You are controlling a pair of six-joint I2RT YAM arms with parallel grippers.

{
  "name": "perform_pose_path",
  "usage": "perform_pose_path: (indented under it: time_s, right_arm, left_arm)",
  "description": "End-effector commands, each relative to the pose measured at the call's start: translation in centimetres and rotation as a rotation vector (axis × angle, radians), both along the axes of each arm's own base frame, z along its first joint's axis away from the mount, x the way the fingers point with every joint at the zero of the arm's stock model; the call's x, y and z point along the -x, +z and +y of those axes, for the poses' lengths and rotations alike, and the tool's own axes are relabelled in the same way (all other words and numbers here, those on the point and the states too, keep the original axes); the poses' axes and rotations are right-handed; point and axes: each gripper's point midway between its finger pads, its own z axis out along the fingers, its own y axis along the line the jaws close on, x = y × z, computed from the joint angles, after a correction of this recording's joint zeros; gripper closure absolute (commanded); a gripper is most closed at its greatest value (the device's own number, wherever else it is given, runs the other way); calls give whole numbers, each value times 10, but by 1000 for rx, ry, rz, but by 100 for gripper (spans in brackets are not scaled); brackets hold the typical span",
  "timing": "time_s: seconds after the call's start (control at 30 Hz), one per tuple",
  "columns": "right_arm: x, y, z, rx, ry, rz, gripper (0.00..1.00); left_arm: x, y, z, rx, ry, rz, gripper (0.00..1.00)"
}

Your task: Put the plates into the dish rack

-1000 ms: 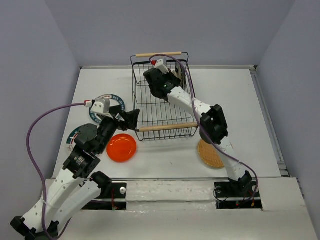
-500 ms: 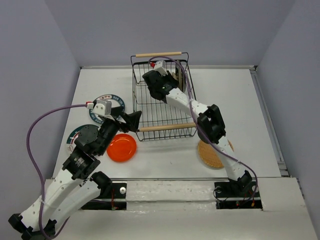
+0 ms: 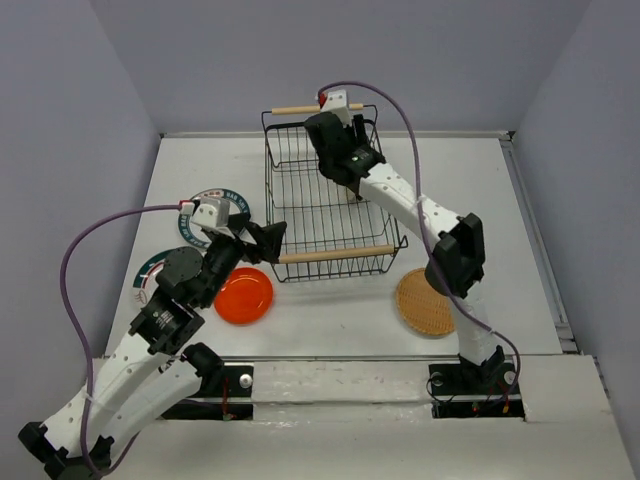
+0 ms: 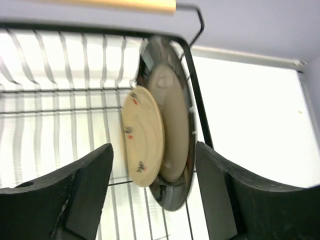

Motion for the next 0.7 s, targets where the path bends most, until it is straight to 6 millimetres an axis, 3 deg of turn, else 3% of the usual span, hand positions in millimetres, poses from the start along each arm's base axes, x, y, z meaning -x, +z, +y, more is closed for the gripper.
perform_pose_path:
  time_s: [0.0, 0.07, 0.1, 0.17, 0.2, 0.23, 0.27, 0.3, 0.33, 0.37, 0.4, 0.43, 0.47, 0.5, 0.53, 0.57, 0.6, 0.67]
  right_arm:
    - [26, 91, 16, -249, 164, -112, 24]
    - [39, 106, 27, -320, 261, -105, 22]
    - [53, 124, 28, -368, 323, -120, 20]
    - [67, 142, 23, -410, 364, -149, 18]
    - [73, 140, 20, -419, 376, -159, 15]
    - [81, 148, 15, -430, 387, -177, 13]
    - [98, 176, 0, -460, 401, -230, 11]
    - [105, 167, -5, -454, 402, -222, 10]
    - [122, 188, -19, -482, 416, -267, 9]
    - [127, 190, -29, -486, 411, -276, 8]
    - [131, 174, -36, -479, 404, -250, 7]
    - [134, 172, -46, -488, 394, -248, 7]
    - [143, 184, -67, -525, 380, -282, 6]
    - [146, 181, -77, -537, 371, -278, 6]
    - [147, 166, -87, -543, 357, -252, 6]
    - [150, 174, -108, -597, 351, -266, 6]
    - [153, 169, -117, -611, 347, -248, 6]
    - [158, 162, -129, -615, 336, -237, 6]
  left_arm:
    - [-4, 13, -10, 32, -25, -16, 1]
    - [-3, 12, -17, 34, -56, -3, 1]
    - [-2, 12, -26, 31, -102, 11, 1]
    - [3, 22, -37, 33, -165, 6, 1]
    - [10, 20, -52, 22, -256, 21, 1]
    - [14, 22, -60, 26, -300, 29, 1]
    - [24, 29, -71, 37, -382, 26, 1]
    - [27, 25, -83, 43, -433, 64, 1]
    - [33, 25, -93, 47, -479, 76, 1]
    - [39, 25, -103, 48, -520, 88, 1]
    - [39, 18, -117, 34, -543, 115, 1]
    - [60, 15, -138, 20, -616, 122, 1]
    - [57, 4, -153, -7, -598, 151, 1]
    - [65, -2, -166, -29, -618, 162, 4]
    - [88, -8, -186, -43, -675, 184, 5]
    - [87, -11, -193, -39, -640, 203, 6]
    - [89, -28, -206, -55, -648, 252, 8]
    - [99, -40, -223, 10, -688, 328, 16]
